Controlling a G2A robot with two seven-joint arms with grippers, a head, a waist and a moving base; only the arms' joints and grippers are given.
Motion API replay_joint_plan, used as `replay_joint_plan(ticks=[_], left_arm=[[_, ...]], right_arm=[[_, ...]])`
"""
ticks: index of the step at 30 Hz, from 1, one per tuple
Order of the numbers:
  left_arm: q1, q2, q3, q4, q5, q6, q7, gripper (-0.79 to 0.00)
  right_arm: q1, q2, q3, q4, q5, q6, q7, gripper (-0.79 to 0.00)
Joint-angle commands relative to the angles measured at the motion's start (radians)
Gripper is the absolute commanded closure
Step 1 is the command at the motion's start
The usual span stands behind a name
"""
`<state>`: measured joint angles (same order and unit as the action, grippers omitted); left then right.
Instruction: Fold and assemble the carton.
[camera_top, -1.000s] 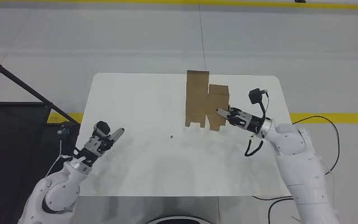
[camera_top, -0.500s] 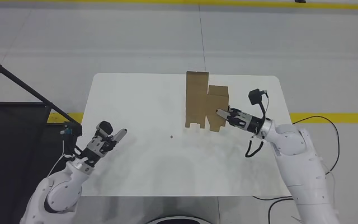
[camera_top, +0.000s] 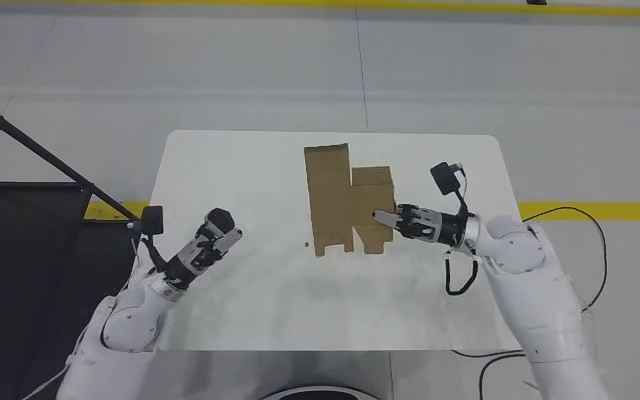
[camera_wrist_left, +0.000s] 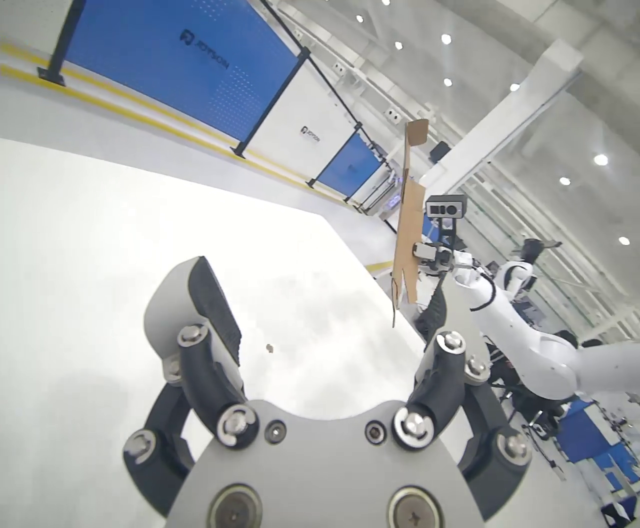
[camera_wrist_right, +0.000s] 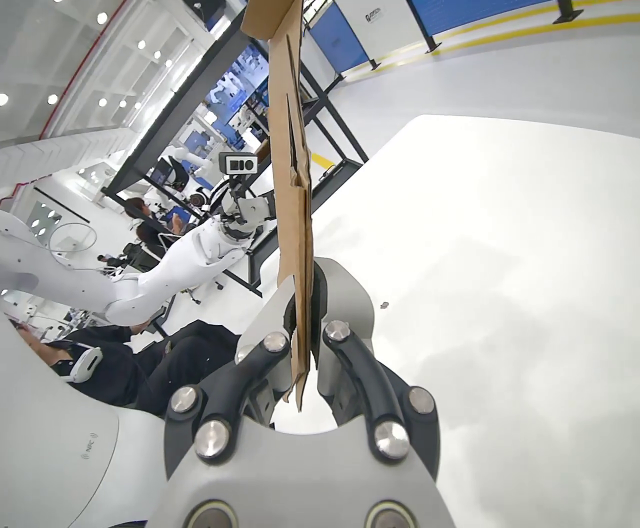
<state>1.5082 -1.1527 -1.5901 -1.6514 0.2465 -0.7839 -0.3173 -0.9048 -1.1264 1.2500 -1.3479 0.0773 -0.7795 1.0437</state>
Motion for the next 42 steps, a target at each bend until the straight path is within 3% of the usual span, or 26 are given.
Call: replay_joint_plan(ticks=[1, 12, 18, 29, 42], left_arm=[[-0.015, 0.003, 0.013, 0.007, -0.075, -0.022, -0.041, -0.785], [-0.019, 0.007, 0.010, 0.005, -0.100, -0.024, -0.074, -0.785], [-0.046, 0.007, 0.096, -0.014, -0.197, -0.043, -0.159, -0.785], [-0.157, 0.009, 0.222, 0.089, -0.339, -0.111, -0.306, -0.785], [-0.178, -0.001, 0.278, 0.134, -0.216, -0.195, -0.204, -0.785]], right_arm=[[0.014, 0.005, -0.020, -0.002, 0.001, 0.011, 0.008, 0.000], [0.018, 0.007, -0.026, -0.002, -0.005, 0.016, 0.013, 0.000], [0.000, 0.008, -0.064, -0.049, -0.058, 0.019, -0.005, 0.000], [0.016, 0.024, -0.111, -0.076, -0.069, -0.012, -0.015, 0.000], [0.045, 0.044, -0.174, -0.078, -0.033, -0.033, -0.036, 0.000]])
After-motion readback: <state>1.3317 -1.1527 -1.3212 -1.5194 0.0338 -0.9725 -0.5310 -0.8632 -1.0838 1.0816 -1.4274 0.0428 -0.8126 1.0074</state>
